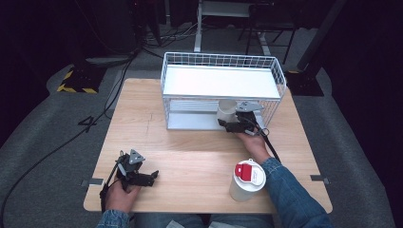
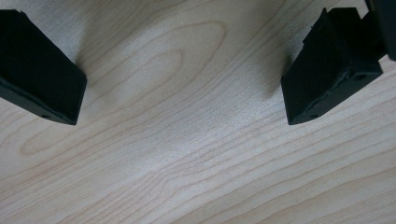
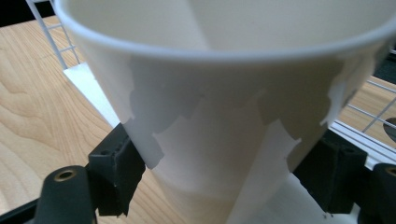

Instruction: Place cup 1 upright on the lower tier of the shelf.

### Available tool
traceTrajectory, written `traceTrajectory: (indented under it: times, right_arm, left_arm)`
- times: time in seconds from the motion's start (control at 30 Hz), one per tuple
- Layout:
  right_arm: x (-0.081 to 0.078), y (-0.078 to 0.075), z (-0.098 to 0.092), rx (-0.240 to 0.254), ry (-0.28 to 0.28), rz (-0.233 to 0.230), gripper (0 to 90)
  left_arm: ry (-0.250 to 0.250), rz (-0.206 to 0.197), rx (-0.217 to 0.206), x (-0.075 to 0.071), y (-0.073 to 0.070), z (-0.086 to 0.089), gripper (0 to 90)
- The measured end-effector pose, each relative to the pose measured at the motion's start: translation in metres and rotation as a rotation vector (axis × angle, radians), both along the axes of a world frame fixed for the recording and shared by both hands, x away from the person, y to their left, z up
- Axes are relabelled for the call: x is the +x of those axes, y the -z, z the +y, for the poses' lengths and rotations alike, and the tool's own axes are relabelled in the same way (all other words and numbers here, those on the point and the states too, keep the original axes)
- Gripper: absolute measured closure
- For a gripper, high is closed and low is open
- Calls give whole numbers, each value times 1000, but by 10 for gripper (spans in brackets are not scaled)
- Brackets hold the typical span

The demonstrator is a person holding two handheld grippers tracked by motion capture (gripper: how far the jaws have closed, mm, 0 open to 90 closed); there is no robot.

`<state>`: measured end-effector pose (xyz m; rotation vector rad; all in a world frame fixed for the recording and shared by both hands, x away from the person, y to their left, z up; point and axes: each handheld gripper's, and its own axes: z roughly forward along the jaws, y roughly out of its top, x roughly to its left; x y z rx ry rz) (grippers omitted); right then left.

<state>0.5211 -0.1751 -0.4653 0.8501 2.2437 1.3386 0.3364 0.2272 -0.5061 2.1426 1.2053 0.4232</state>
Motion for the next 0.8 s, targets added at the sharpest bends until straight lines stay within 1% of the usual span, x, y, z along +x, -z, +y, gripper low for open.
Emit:
traceTrajectory:
  times: [0.13,0.27,0.3,0.33,0.37,0.53,0.63,0.73,0.8]
  right_arm:
    - [5,4,4,-23,17,-10,233]
    - [7,6,4,-25,33,-9,233]
    - [9,6,4,-24,46,0,233]
    - [9,6,4,-24,46,0,233]
    - [12,7,3,-25,59,4,232]
    - [14,8,5,-30,62,4,232]
    - [15,8,6,-26,65,7,232]
    - [17,9,6,-19,90,19,231]
    - [18,10,5,-11,95,26,231]
  left_arm:
    - [0,-1,0,0,0,0,6]
    - [0,-1,0,0,0,0,6]
    - [0,0,0,0,0,0,6]
    - [0,0,0,0,0,0,6]
    - [0,0,0,0,0,0,6]
    - [0,0,0,0,0,0,6]
    - [0,-1,0,0,0,0,6]
    - [0,0,1,0,0,0,6]
    - [0,0,0,0,0,0,6]
